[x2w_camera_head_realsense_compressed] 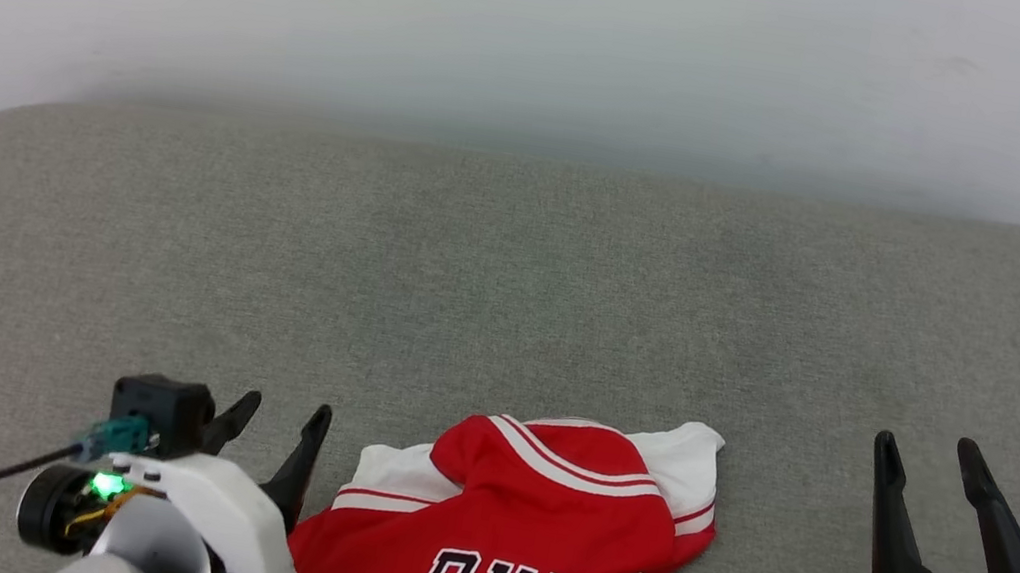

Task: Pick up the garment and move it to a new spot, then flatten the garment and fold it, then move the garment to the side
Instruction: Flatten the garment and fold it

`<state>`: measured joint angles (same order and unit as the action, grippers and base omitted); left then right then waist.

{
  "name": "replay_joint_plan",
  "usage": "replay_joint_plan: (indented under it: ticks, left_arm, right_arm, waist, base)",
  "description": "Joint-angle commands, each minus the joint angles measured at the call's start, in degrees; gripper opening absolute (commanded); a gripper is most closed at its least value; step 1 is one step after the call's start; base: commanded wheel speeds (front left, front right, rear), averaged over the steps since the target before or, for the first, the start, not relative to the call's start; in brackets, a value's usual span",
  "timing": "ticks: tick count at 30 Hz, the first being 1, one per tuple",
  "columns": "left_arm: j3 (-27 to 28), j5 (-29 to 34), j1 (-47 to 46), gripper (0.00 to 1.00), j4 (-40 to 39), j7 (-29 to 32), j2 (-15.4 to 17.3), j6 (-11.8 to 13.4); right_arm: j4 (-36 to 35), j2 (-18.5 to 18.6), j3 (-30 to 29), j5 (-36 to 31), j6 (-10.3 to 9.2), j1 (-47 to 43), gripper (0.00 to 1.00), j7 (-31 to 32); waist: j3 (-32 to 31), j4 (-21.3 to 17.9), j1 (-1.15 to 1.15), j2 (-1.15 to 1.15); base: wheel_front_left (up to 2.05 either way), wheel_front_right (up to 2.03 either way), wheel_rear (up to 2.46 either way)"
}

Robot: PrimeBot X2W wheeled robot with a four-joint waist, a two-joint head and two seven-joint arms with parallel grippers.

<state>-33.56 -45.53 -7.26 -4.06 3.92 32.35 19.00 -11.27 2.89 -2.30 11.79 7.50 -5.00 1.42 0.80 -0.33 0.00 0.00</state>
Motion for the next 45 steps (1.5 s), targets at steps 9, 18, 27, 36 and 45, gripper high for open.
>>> replay_joint_plan:
  ticks: [9,18,27,36,45]
  left_arm:
    - [-5.23,-1.72,-14.73,1.00,9.06,14.43,2.03,-11.42]
    - [-10.90,-3.79,-22.18,1.00,16.86,28.44,2.43,-19.38]
    - [-17.08,-1.88,-23.94,0.00,22.68,35.79,-0.82,-21.67]
    - [-11.16,2.51,-24.59,0.00,21.22,19.98,-0.66,-15.36]
    - [-0.18,-2.93,-12.70,0.00,15.44,10.86,4.22,-2.99]
  right_arm:
    - [-0.19,-0.02,0.75,0.62,-0.02,1.82,1.00,-0.39]
    - [2.07,-0.02,1.56,1.62,-0.02,3.66,1.00,-2.12]
    - [4.05,-0.02,2.17,2.67,-0.02,4.90,1.00,-3.05]
    - [4.60,-0.02,0.67,2.40,-0.02,3.82,1.00,-2.33]
    - [3.71,-0.02,-0.06,2.38,-0.02,2.48,1.00,-1.19]
  waist:
    - [5.62,-2.33,0.00,0.00]
    - [9.52,-4.59,0.00,0.00]
    - [11.04,-5.08,0.00,0.00]
    - [8.75,-3.15,0.00,0.00]
    - [6.28,-0.61,0.00,0.00]
  base:
    - [0.00,0.00,0.00]
    - [0.00,0.00,0.00]
    - [0.00,0.00,0.00]
    - [0.00,0.00,0.00]
    - [0.00,0.00,0.00]
